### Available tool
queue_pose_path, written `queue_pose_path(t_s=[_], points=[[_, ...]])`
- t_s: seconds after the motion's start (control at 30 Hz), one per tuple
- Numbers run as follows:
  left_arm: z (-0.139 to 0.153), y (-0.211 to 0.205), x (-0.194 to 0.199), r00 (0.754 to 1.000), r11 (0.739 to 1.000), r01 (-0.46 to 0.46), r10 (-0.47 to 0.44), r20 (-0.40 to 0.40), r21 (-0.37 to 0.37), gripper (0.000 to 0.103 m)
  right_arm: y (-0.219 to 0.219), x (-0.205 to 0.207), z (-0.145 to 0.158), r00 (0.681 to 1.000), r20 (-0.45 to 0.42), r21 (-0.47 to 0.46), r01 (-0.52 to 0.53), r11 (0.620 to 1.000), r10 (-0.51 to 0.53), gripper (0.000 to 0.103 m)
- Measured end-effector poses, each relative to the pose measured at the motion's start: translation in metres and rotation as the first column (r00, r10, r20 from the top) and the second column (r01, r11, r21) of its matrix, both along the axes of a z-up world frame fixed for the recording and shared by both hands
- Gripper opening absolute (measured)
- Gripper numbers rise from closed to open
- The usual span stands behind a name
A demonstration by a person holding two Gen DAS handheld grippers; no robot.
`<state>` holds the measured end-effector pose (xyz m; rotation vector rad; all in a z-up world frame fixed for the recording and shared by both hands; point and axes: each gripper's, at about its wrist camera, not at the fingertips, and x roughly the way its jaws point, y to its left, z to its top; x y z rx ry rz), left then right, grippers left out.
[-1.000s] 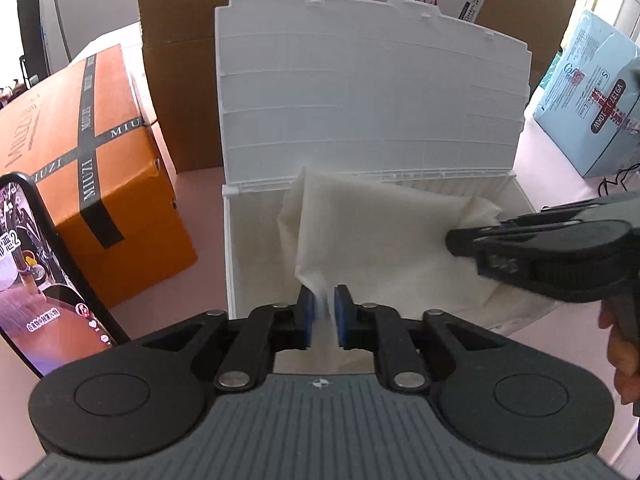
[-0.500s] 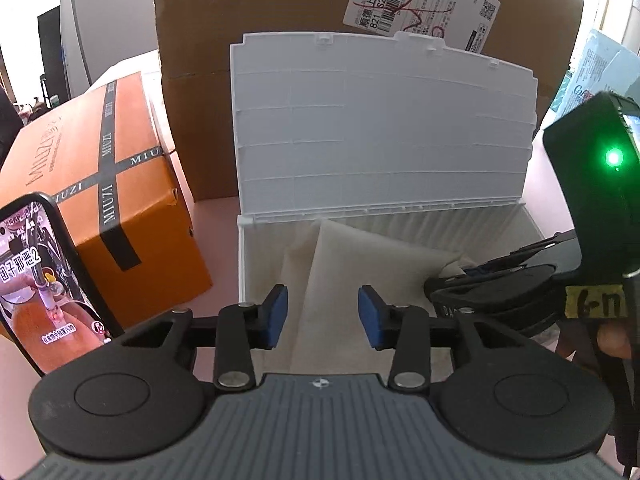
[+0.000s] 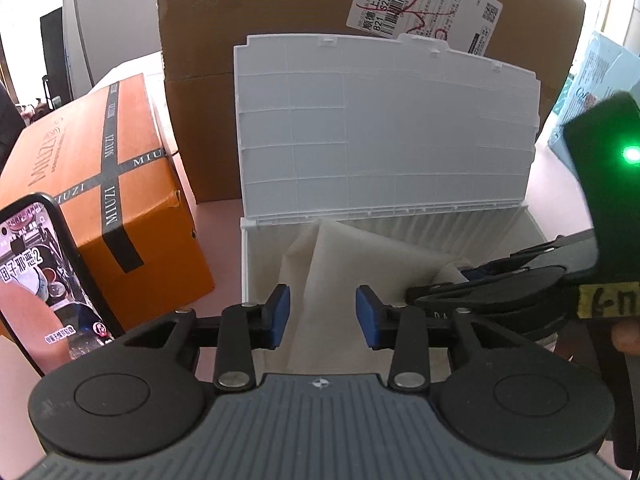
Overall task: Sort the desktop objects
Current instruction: 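Open the left gripper while the right gripper opens, releasing the napkin inside the box, then withdraw both open grippers up and away from the white box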
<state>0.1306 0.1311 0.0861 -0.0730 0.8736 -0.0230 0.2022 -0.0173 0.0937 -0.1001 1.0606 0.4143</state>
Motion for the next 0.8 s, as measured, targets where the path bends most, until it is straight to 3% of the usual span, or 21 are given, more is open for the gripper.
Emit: queue_pose_path(t_s=[0.1, 0.13, 0.17, 0.27, 0.37, 0.43, 0.47, 0.5, 0.53, 0.57, 0.63, 0.8], points=[[0.002, 0.004, -0.003, 1.0, 0.999, 0.001, -0.001, 0.018, -0.035, 0.042, -0.012, -0.004, 0.009, 0.999, 0.027, 0.071, 0.025, 0.997, -0.027, 0.026], [0.003, 0.006, -0.004, 1.0, 0.999, -0.002, 0.003, 0.03, -0.048, 0.047, -0.017, -0.006, 0.011, 0.999, 0.039, 0.109, 0.033, 0.994, -0.037, 0.026], [0.004, 0.008, -0.005, 0.999, 0.998, -0.005, 0.007, 0.042, -0.061, 0.058, -0.023, -0.008, 0.014, 0.998, 0.051, 0.148, 0.038, 0.988, -0.046, 0.026], [0.012, 0.012, -0.012, 0.996, 0.996, 0.0, 0.008, 0.092, -0.088, 0.071, -0.044, -0.018, 0.02, 0.992, 0.09, 0.28, 0.056, 0.958, -0.084, 0.029], [0.021, 0.015, -0.02, 0.991, 0.993, 0.011, 0.005, 0.137, -0.119, 0.089, -0.061, -0.031, 0.026, 0.982, 0.135, 0.397, 0.066, 0.915, -0.129, 0.036], [0.022, 0.013, -0.021, 0.984, 0.992, 0.012, 0.011, 0.177, -0.129, 0.093, -0.069, -0.044, 0.03, 0.973, 0.172, 0.447, 0.063, 0.893, -0.155, 0.045], [0.022, 0.012, -0.022, 0.98, 0.991, 0.013, 0.014, 0.197, -0.134, 0.093, -0.072, -0.053, 0.025, 0.961, 0.209, 0.443, 0.073, 0.894, -0.182, 0.054], [0.023, 0.013, -0.023, 0.975, 0.992, 0.0, 0.028, 0.219, -0.128, 0.094, -0.075, -0.062, 0.021, 0.947, 0.245, 0.439, 0.083, 0.895, -0.208, 0.081], [0.025, 0.013, -0.023, 0.97, 0.992, -0.014, 0.043, 0.241, -0.123, 0.096, -0.078, -0.069, 0.017, 0.929, 0.292, 0.445, 0.077, 0.892, -0.226, 0.093], [0.026, 0.014, -0.025, 0.966, 0.993, -0.011, 0.041, 0.254, -0.121, 0.103, -0.081, -0.074, 0.012, 0.907, 0.347, 0.458, 0.059, 0.887, -0.239, 0.094], [0.028, 0.012, -0.028, 0.96, 0.993, 0.0, 0.033, 0.279, -0.116, 0.103, -0.089, -0.084, 0.007, 0.873, 0.408, 0.485, 0.04, 0.873, -0.267, 0.095], [0.028, 0.007, -0.034, 0.949, 0.993, 0.034, 0.003, 0.314, -0.114, 0.103, -0.077, -0.102, -0.025, 0.799, 0.458, 0.605, 0.042, 0.795, -0.391, 0.103]])
